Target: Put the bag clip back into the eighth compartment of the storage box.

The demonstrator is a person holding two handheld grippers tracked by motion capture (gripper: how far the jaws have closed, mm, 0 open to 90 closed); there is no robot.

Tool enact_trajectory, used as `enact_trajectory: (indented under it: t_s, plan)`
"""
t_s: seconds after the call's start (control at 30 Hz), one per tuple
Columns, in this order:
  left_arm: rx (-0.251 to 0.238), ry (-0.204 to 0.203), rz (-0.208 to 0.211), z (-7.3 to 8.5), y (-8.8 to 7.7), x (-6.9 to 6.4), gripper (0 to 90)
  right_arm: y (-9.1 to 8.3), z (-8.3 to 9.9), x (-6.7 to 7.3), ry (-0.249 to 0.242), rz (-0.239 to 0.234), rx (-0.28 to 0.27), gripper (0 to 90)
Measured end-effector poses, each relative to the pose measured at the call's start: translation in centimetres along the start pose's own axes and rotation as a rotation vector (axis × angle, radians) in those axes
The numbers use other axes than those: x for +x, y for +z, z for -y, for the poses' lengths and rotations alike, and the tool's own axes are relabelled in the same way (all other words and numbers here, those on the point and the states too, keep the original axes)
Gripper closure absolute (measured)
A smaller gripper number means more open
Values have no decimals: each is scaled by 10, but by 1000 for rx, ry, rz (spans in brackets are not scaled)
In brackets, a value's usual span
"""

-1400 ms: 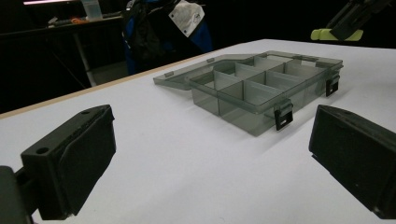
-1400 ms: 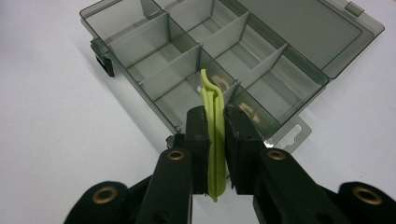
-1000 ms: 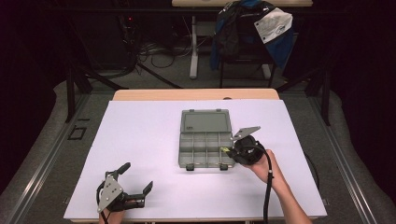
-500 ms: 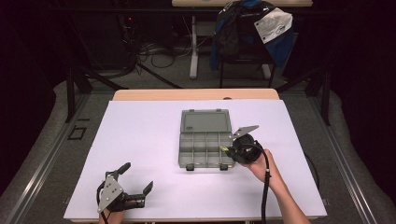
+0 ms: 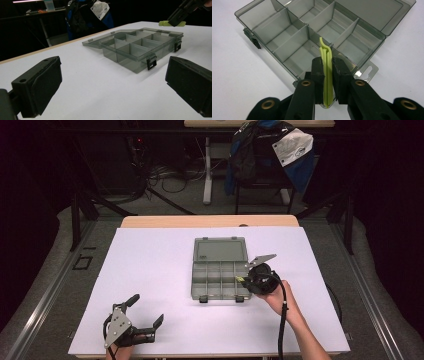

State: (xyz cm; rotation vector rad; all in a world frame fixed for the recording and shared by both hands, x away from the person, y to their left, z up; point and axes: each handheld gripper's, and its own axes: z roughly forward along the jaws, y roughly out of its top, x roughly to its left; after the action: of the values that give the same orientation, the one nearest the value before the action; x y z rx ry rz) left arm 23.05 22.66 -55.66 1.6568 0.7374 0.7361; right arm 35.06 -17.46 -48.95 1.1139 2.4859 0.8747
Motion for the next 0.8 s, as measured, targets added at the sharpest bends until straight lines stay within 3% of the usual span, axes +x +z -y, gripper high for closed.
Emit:
enact_trajectory:
  t_s: [0.03,0.1,0.23,0.33,0.57,0.6,0.63,0.67,0.7,0.77,0.8]
  plan:
    - [-1,1,0,0,0,0,6,1,0,0,9,-4,-17,805]
    - [-3,-1,-1,0,0,-1,6,2,0,1,11,0,5,805]
    - [-4,1,-1,0,0,0,6,5,-1,2,19,1,-11,805]
    - [-4,2,-2,0,0,0,6,5,-1,2,23,10,20,805]
    - [-4,1,-1,0,0,-1,6,10,-1,1,50,30,9,804]
    - [-3,-1,-1,0,0,0,6,8,-2,1,49,33,46,804]
    - [-2,0,-2,0,0,0,6,12,0,1,58,32,-8,804]
    - [-3,-1,-2,0,0,0,6,8,-2,1,50,35,60,804]
    - [-4,-1,-2,0,0,0,6,7,-2,1,51,35,76,804]
    - [-4,1,-1,0,0,-1,6,12,0,1,63,38,24,803]
    - [-4,0,0,0,0,-1,6,11,-1,0,63,40,42,803]
